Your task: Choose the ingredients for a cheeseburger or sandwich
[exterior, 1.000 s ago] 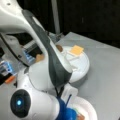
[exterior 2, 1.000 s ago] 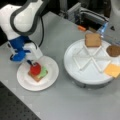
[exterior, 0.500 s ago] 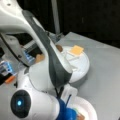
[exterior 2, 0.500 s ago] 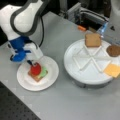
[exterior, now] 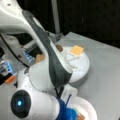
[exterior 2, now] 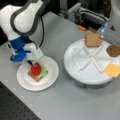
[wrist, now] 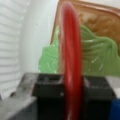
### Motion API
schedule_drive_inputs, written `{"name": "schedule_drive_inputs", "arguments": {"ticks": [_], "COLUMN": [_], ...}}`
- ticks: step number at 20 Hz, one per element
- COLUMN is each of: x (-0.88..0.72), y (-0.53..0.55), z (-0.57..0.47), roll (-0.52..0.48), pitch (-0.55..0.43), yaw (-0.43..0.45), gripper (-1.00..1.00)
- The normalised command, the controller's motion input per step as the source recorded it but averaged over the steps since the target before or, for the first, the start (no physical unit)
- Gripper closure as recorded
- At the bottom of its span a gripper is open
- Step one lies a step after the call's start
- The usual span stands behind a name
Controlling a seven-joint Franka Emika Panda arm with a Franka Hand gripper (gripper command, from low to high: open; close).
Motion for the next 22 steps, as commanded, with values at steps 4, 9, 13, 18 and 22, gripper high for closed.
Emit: {"name": "schedule_drive_inputs", "arguments": {"ticks": [4, 9, 13, 18, 22], "x": [-0.02, -0.03, -0.04, -0.05, -0.08], "y": [-0.04, -0.06, -0.08, -0.07, -0.05], "z": [-0.03, 0.0, 0.01, 0.02, 0.04], "roll": [-0.076, -0.079, -0.072, -0.064, -0.074], "pitch": [0.026, 0.024, 0.024, 0.026, 0.034], "yaw": [0.203, 0.213, 0.226, 0.232, 0.218], "gripper": [-1.0, -1.0, -1.0, -1.0, -1.0]}}
